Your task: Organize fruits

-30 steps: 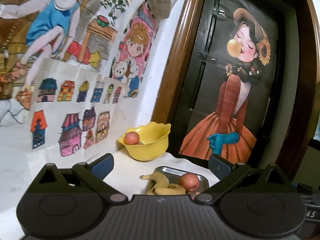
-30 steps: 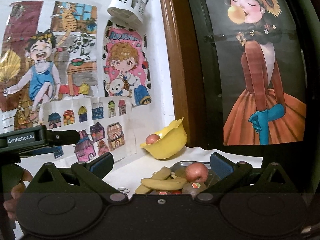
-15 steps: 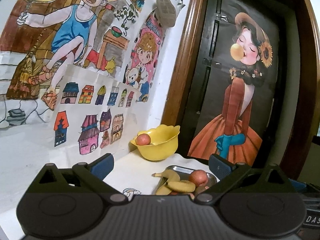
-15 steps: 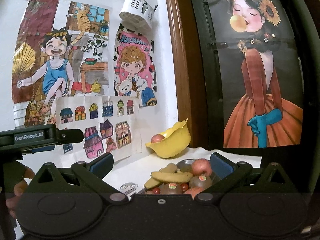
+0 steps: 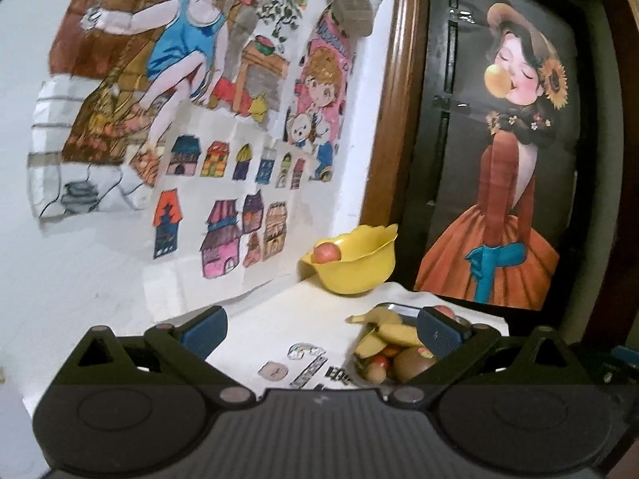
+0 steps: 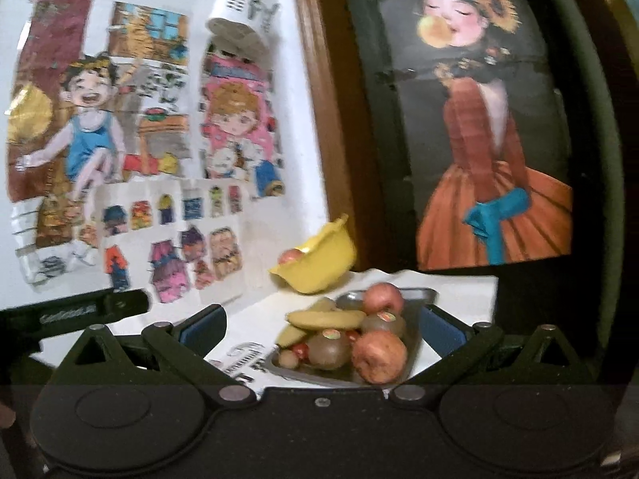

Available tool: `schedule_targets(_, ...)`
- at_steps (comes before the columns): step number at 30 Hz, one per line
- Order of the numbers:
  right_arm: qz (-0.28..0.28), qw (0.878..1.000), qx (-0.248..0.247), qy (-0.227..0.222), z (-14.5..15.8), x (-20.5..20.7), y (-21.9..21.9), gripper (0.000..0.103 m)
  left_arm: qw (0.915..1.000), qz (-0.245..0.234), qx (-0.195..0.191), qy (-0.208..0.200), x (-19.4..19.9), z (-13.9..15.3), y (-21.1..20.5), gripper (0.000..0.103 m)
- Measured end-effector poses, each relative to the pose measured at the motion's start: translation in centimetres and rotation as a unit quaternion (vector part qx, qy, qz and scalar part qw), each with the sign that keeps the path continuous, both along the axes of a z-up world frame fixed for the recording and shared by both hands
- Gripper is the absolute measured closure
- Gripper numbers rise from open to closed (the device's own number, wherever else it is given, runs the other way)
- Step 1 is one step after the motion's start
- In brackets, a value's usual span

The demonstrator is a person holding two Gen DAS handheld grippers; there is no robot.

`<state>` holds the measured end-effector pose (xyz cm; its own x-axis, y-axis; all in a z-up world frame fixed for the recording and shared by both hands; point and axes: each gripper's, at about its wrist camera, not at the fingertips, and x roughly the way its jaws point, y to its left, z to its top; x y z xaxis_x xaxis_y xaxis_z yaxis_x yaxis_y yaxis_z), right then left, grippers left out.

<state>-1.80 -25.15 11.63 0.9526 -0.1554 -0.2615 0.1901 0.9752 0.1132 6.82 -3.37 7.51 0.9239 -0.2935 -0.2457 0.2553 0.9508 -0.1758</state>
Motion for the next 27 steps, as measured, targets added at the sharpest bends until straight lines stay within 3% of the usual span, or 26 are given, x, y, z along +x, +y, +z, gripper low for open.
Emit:
schedule_targets(8, -0.043, 0.999, -0.006, 0.026, -2.6, 0.2, 0.6, 0.001, 0.9992, 0.021, -0.005, 0.034, -0.1, -3.1, 0.9, 0.0)
schedule_targets(17, 0.003, 0.998, 0.017, 0.06, -5.1, -0.3, 0.6, 0.001, 0.9976, 0.042, 0.032, 0.046, -1.3, -5.7, 1.2, 0.0)
schedule_targets(27, 0.032, 0.997, 0.023, 0.063, -7.1, -0.3, 0.6, 0.001, 0.9984, 0.015, 0.038, 0.038, -2.0, -7.1, 0.2, 0.0)
